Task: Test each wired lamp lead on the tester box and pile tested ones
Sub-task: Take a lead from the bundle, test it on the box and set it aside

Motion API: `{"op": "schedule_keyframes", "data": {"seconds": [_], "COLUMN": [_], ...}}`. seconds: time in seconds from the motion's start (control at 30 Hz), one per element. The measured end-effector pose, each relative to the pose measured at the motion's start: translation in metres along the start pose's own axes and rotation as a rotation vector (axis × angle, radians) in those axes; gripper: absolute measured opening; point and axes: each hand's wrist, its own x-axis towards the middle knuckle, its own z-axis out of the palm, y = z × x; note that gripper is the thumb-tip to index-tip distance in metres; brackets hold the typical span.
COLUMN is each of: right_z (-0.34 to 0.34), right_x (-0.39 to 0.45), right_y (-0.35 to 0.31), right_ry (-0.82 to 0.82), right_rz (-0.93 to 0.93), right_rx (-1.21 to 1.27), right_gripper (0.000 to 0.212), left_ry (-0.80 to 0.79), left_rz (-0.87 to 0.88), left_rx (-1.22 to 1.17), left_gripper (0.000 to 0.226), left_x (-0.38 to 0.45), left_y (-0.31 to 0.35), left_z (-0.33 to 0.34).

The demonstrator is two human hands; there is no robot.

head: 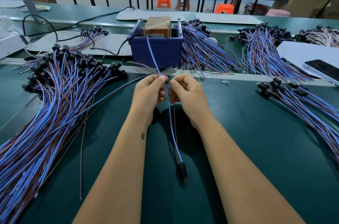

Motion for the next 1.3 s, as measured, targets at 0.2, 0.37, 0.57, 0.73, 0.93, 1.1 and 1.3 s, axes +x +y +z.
{"op": "schedule_keyframes", "data": {"seconds": [0.2, 0.37, 0.57, 0.73, 0.93, 1.1, 1.3], "right_z": [-0.011, -0.021, -0.032, -0.040, -0.060, -0.113, -0.206], "right_x": [0.002, 0.002, 0.011, 0.013, 0.010, -0.001, -0.019], "right_y": [0.002, -0.001, 0.000, 0.004, 0.003, -0.008, -0.043], "right_ry": [-0.274, -0.377, 0.029, 0.255, 0.392, 0.327, 0.207], "right_rz": [0.054, 0.073, 0.138, 0.098, 0.119, 0.127, 0.190], "right_rx": [-0.010, 0.336, 0.632, 0.273, 0.029, -0.473, -1.030], "right_gripper": [0.054, 0.034, 0.027, 0.031, 0.031, 0.021, 0.020], "left_ry": [0.036, 0.107, 0.237, 0.109, -0.357, -0.594, -0.743], "left_rz": [-0.013, -0.016, 0.152, 0.421, 0.707, 0.761, 0.714], "left_rx": [-0.253, -0.357, -0.037, 0.603, 0.998, 1.072, 0.949], "left_gripper": [0.023, 0.020, 0.015, 0.014, 0.002, 0.013, 0.032], "left_x": [-0.001, 0.001, 0.001, -0.016, -0.060, -0.080, -0.113], "left_y": [0.008, 0.006, 0.000, -0.010, -0.020, -0.027, -0.044], "left_z": [-0.004, -0.007, -0.006, 0.012, 0.045, 0.086, 0.153]}}
